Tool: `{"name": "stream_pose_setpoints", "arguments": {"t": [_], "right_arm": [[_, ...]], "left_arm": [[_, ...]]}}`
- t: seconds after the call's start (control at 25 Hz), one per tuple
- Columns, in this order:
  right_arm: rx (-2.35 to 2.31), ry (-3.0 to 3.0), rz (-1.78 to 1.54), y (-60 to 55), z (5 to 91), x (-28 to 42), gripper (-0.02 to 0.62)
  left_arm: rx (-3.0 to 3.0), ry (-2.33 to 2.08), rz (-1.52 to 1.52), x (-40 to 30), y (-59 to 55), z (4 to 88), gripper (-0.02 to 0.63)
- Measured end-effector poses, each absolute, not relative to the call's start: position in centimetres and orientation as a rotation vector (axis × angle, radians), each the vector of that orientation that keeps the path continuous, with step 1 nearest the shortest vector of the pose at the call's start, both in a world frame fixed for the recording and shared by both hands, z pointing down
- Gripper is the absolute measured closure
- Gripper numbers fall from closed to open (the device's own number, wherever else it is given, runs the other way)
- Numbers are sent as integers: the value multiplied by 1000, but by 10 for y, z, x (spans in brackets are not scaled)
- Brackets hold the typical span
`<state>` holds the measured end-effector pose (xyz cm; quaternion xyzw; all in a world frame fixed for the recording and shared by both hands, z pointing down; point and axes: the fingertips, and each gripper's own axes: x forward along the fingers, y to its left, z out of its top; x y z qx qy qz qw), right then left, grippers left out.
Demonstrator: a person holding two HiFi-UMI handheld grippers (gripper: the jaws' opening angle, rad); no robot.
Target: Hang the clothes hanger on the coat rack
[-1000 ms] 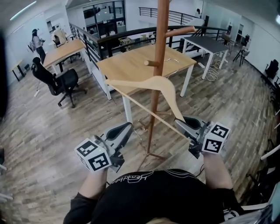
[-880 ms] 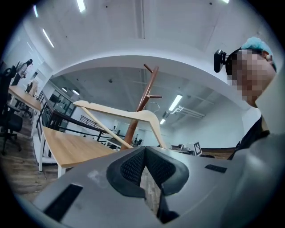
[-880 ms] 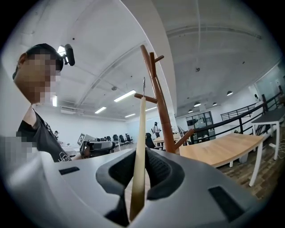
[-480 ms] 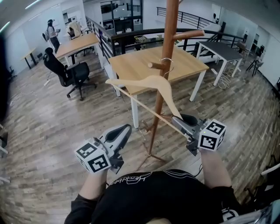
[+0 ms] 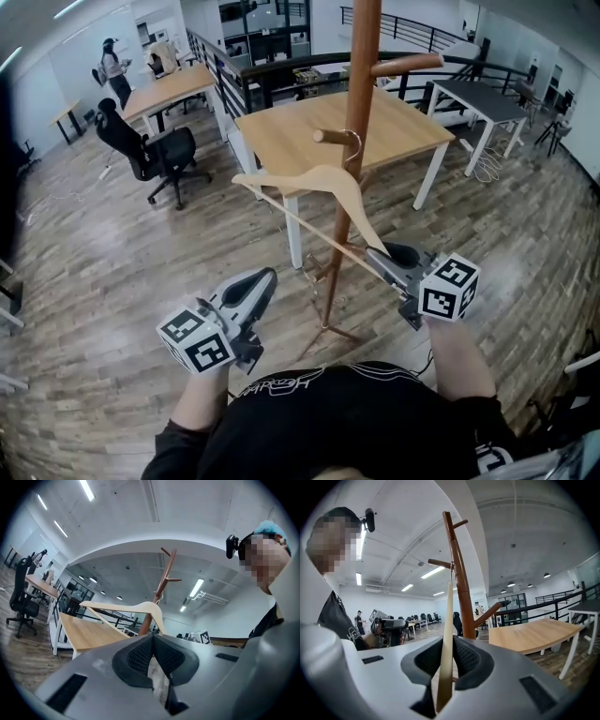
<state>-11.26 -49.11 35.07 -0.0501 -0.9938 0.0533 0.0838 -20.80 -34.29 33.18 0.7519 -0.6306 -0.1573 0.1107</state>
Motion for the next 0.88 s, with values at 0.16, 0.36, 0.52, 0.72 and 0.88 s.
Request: {"name": "stream_pose_setpoints", "arguments": {"t": [0.16, 0.36, 0.52, 0.72, 0.88], "right_arm": [[-145, -2968, 131, -496, 355, -114, 515], [-119, -2975, 79, -508, 356, -107, 515], [-186, -2976, 58, -509, 356, -111, 515], [-285, -2986, 3, -509, 357, -106, 515], [-344, -2976, -2, -518, 364, -102, 507]], "left_arm": [[2178, -1842, -465, -209, -350, 343, 598], [2150, -1838, -458, -194, -363, 354, 598], [2120, -1854, -456, -195, -370, 358, 598], [2076, -1876, -446, -191, -377, 368, 598], [2008, -1919, -464, -185, -385, 377, 598]]}}
